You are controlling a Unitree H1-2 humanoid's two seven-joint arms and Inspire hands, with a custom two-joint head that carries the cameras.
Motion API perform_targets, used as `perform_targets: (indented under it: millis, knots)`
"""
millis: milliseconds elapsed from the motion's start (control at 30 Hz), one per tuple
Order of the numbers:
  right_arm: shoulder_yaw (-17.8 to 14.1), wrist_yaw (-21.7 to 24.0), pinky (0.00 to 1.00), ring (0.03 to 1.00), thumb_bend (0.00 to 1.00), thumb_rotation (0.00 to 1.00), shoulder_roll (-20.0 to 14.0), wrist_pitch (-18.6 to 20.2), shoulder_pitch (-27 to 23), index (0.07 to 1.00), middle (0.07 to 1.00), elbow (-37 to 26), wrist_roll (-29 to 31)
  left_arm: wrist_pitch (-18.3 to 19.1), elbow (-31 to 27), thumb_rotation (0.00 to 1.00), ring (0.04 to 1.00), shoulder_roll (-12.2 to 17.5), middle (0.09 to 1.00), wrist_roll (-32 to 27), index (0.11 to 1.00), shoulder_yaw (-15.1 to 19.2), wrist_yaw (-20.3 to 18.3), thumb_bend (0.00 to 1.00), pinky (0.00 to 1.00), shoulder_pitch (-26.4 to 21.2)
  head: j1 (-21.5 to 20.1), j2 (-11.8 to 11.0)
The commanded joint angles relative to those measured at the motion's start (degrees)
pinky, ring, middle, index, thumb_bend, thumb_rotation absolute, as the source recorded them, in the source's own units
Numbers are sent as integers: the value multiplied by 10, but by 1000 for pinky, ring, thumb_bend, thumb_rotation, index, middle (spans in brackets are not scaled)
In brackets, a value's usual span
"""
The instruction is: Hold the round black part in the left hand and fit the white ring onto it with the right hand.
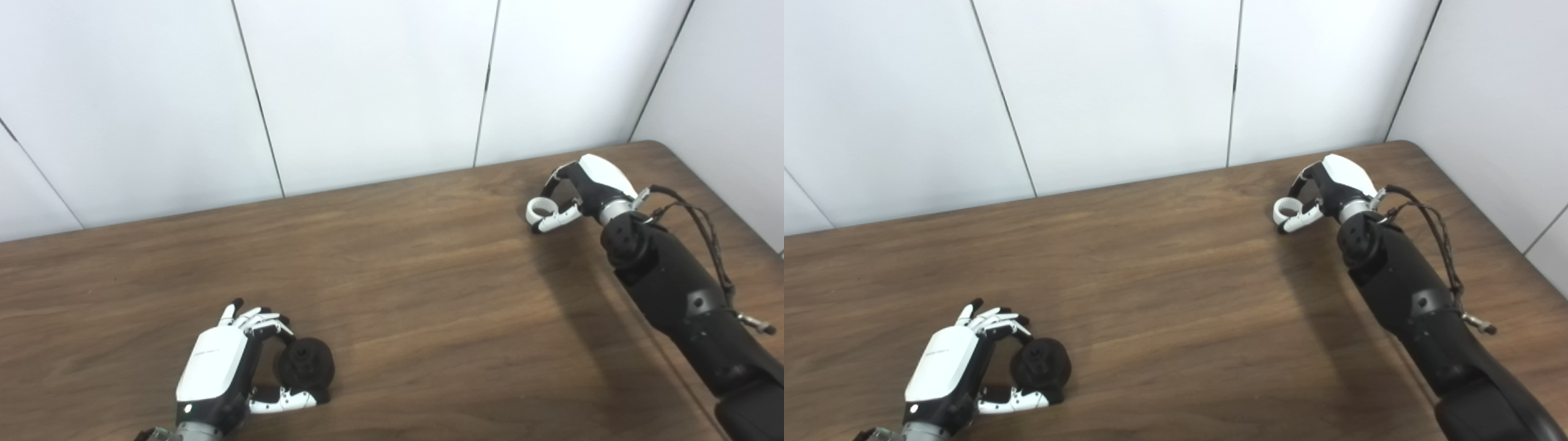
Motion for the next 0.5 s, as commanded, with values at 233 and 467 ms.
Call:
perform_targets:
  millis: [233,467]
  knots:
    - [36,103,961,981,521,131,-12,37,-26,487,864,-156,-33,7,1,52,867,4,757,13,484,0,-6,523,1000,-10,15,6]
    - [43,163,917,969,523,133,17,41,-19,487,856,-235,-58,14,-4,51,870,-6,758,20,484,-7,-7,523,1000,-6,37,9]
